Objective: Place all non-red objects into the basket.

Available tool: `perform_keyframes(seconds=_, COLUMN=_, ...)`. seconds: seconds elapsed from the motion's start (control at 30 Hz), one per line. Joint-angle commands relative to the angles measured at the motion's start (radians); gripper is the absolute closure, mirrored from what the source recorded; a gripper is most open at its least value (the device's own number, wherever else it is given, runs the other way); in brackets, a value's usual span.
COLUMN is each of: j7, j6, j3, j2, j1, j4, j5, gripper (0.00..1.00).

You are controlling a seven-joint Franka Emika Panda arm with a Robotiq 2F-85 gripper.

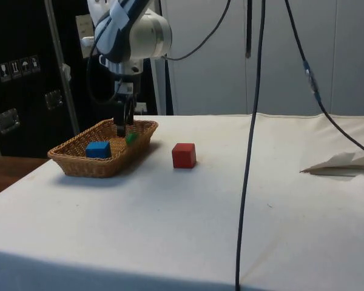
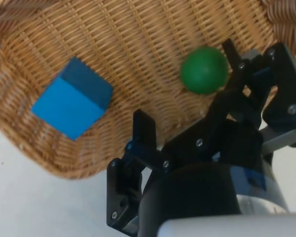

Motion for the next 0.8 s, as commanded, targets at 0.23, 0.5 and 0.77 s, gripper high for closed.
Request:
perform_keyframes(seconds=0.23, j7=-0.006, j6=-0.008, j3=-0.003, j2=-0.105, j1=0.01, j4=-0.09, j5=-0.016, gripper=0.0)
perform_keyframes(seconds=0.5, j7=0.001, j6=-0.01, j3=-0.018, j2=-0.222, j1=0.029, j4=-0.19, j5=-0.056, gripper=0.0)
perform_keyframes(seconds=0.77, j7=0.005, j6=-0.008, j3=-0.022, j2=-0.333, j1=0.034, j4=-0.282, j5=-0.096, gripper=0.0)
